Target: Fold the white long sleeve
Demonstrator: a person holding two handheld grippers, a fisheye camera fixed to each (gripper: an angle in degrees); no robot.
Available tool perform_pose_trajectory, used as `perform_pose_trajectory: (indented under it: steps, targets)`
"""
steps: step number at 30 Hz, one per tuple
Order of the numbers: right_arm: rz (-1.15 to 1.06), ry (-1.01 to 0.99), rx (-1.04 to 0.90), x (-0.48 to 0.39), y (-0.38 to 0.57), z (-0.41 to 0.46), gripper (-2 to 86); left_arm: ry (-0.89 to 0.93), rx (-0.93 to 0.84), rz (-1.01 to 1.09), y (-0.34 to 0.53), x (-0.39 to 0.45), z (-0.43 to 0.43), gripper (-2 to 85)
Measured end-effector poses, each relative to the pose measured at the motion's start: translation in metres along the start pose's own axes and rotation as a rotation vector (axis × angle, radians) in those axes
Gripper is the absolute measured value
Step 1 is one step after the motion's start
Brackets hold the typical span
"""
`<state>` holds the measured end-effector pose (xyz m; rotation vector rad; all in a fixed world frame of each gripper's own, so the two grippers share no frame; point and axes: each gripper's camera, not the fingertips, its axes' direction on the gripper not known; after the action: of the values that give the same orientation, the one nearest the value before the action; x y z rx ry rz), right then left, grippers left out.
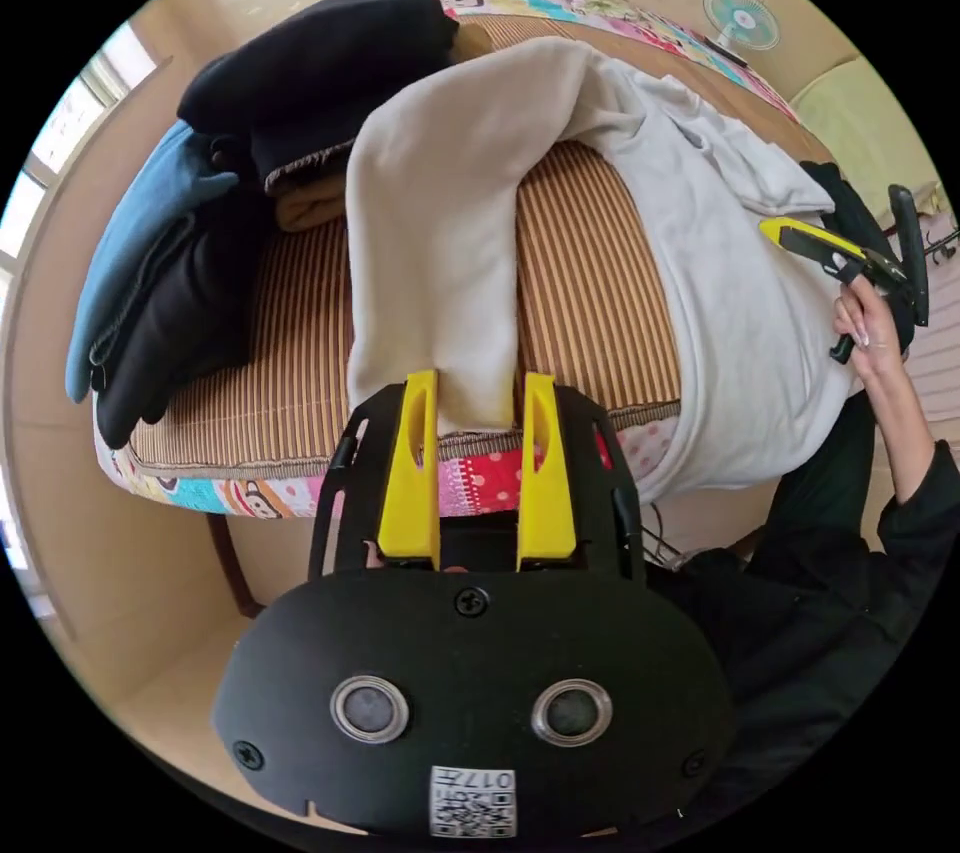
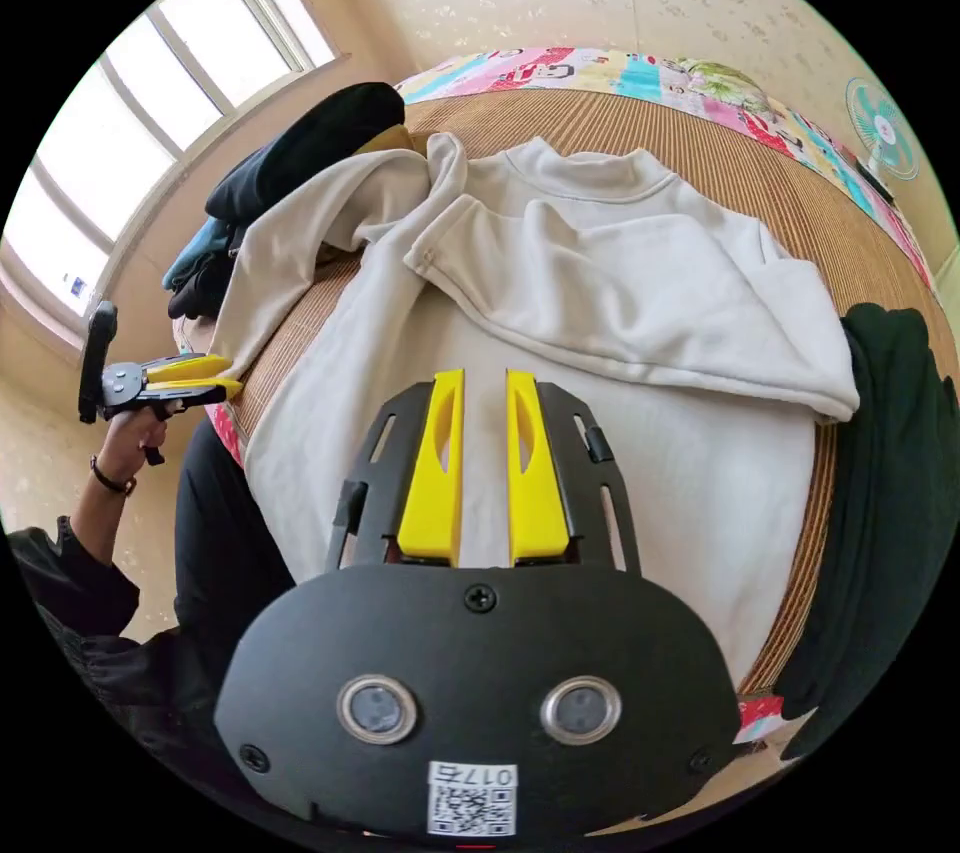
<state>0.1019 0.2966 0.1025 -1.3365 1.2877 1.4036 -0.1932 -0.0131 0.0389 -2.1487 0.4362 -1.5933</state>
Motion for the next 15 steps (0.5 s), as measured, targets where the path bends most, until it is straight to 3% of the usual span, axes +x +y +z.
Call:
perform_pose_trajectory:
  steps: [1,3,4,6,8,10,13,15]
  targets:
    - [-0.006,0.034,0.016,0.011,0.017,-0.006,6.5,0.016,-0.072,0.018,-0.004,-0.006,-0.009,4.3]
    - [-0.006,0.111,0.041,0.03,0.041,-0.016,6.3,0.12,-0.141,0.024,-0.004,-0.026,-0.025,3.6]
    - [-0.009,0.164,0.064,0.044,0.056,-0.023,6.1,0.304,-0.109,-0.001,0.002,-0.05,-0.046,3.5]
    - [-0.007,0.217,0.099,0.065,0.075,-0.031,5.9,0.676,0.054,-0.039,0.019,-0.096,-0.089,3.5]
    - [0.016,0.207,0.094,0.093,0.091,-0.029,6.3,1.154,0.411,-0.101,0.055,-0.169,-0.149,3.9]
    - [0.058,0.154,0.009,0.114,0.095,-0.009,6.9,1.326,0.655,-0.146,0.084,-0.216,-0.187,4.1]
    - [0.081,0.142,0.05,0.125,0.107,0.001,7.1,1.344,0.892,-0.21,0.114,-0.27,-0.243,4.2]
    - [0.104,0.19,0.029,0.12,0.103,-0.004,6.8,1.267,0.876,-0.27,0.116,-0.285,-0.267,4.3]
